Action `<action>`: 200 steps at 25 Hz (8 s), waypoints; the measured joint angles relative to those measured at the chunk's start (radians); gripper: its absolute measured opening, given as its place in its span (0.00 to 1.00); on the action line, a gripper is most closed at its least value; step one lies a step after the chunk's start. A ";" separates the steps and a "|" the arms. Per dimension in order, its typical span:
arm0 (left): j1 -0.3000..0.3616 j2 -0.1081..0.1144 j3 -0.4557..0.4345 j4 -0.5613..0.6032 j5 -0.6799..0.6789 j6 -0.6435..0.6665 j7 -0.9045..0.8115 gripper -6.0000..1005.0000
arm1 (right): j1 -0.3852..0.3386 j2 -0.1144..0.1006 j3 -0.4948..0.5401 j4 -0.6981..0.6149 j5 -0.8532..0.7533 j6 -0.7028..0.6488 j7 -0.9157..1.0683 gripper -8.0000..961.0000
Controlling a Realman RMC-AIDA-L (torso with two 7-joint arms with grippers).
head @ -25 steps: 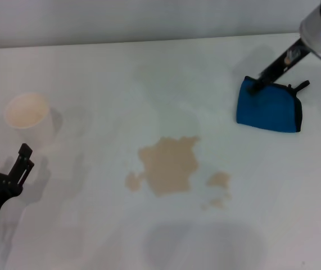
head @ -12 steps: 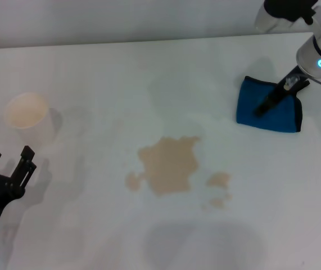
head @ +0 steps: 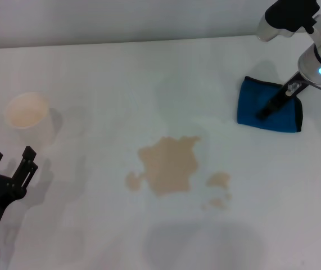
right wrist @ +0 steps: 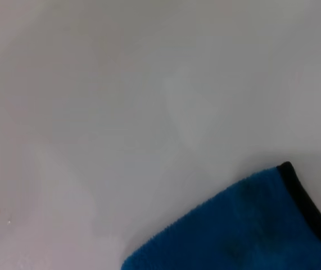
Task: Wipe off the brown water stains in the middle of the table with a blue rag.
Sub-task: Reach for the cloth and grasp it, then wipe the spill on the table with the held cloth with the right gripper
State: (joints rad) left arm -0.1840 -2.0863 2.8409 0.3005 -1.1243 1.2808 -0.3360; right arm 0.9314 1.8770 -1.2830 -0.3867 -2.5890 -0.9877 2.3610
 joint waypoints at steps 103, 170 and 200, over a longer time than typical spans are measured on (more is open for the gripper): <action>-0.016 0.006 -0.009 -0.031 -0.009 0.004 -0.036 0.78 | -0.030 0.037 0.008 -0.071 -0.056 -0.042 0.003 0.61; -0.025 0.008 -0.012 -0.060 -0.039 0.046 -0.092 0.78 | -0.242 0.145 -0.278 -0.404 0.406 -0.518 -0.237 0.08; -0.035 0.008 -0.023 -0.072 -0.065 0.046 -0.102 0.78 | -0.285 0.148 -0.478 -0.311 0.789 0.000 -0.425 0.10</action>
State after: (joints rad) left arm -0.2185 -2.0785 2.8184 0.2284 -1.1889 1.3269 -0.4382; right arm 0.6469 2.0254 -1.7609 -0.6974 -1.7996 -0.9872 1.9358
